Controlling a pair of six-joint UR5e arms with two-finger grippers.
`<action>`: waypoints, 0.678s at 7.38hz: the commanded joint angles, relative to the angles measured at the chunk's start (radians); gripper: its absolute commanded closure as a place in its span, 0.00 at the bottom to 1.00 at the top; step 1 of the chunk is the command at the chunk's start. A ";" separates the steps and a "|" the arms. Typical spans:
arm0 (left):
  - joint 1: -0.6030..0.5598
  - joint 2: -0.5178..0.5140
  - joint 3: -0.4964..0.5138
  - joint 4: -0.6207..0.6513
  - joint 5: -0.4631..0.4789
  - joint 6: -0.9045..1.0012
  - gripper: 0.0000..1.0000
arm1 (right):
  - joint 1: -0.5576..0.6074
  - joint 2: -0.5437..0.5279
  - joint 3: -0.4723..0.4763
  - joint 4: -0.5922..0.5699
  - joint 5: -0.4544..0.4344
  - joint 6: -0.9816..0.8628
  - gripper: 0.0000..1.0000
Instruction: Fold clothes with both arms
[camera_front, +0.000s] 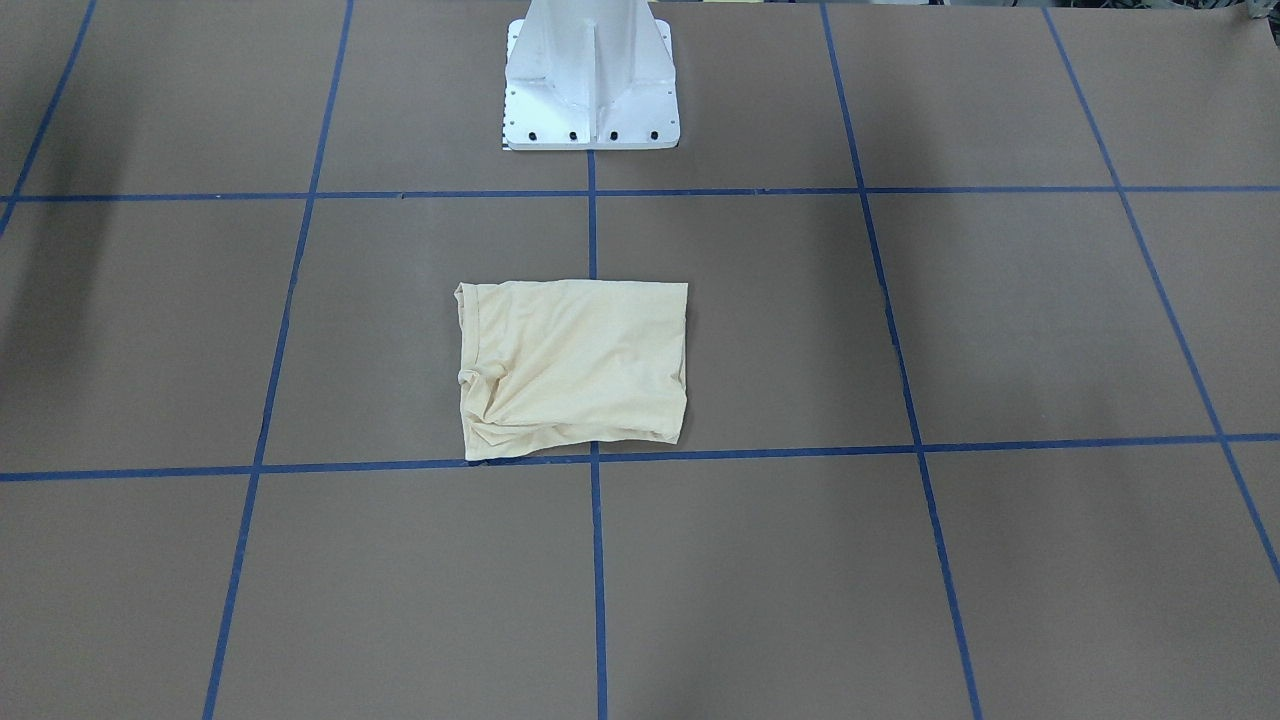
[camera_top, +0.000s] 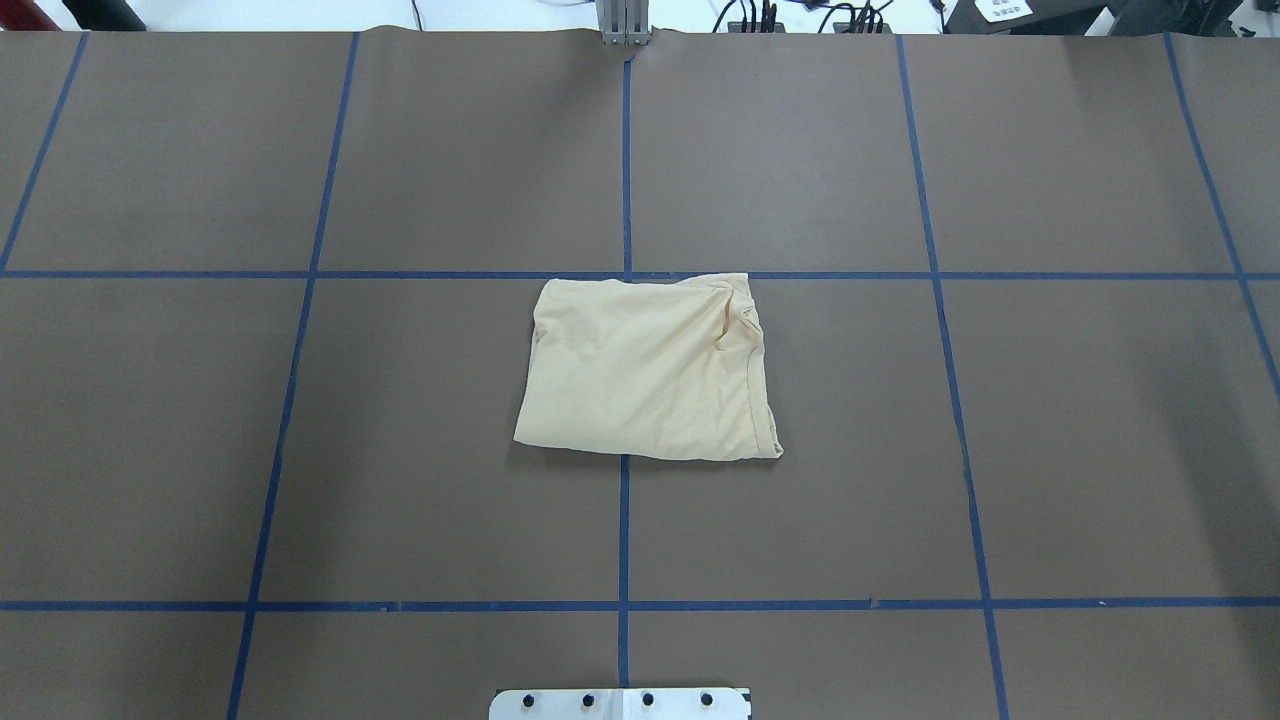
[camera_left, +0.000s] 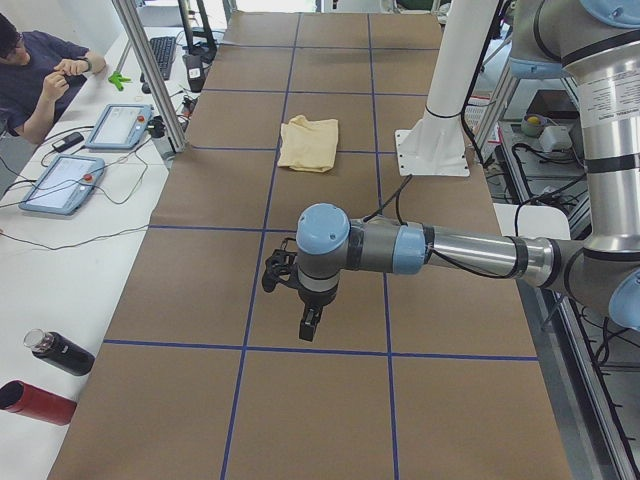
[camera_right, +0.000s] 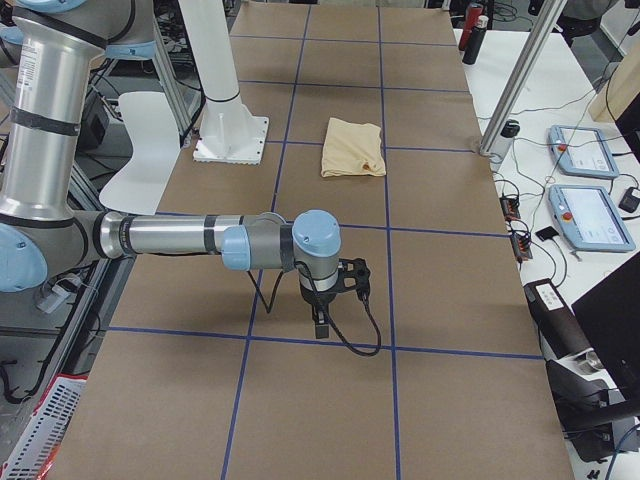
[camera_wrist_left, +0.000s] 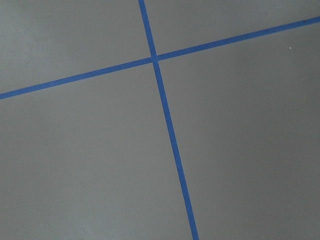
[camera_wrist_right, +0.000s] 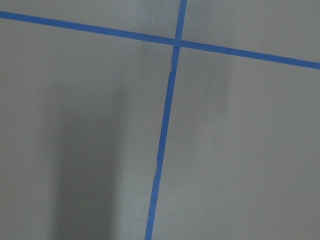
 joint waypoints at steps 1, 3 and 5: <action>0.000 0.002 0.000 0.000 0.000 0.000 0.00 | 0.000 -0.001 0.002 0.002 0.000 0.000 0.00; 0.000 0.002 -0.002 0.000 0.000 -0.001 0.00 | 0.000 -0.008 0.009 0.002 0.000 -0.002 0.00; 0.000 0.001 -0.002 0.000 0.000 -0.001 0.00 | 0.002 -0.008 0.010 0.002 0.000 -0.002 0.00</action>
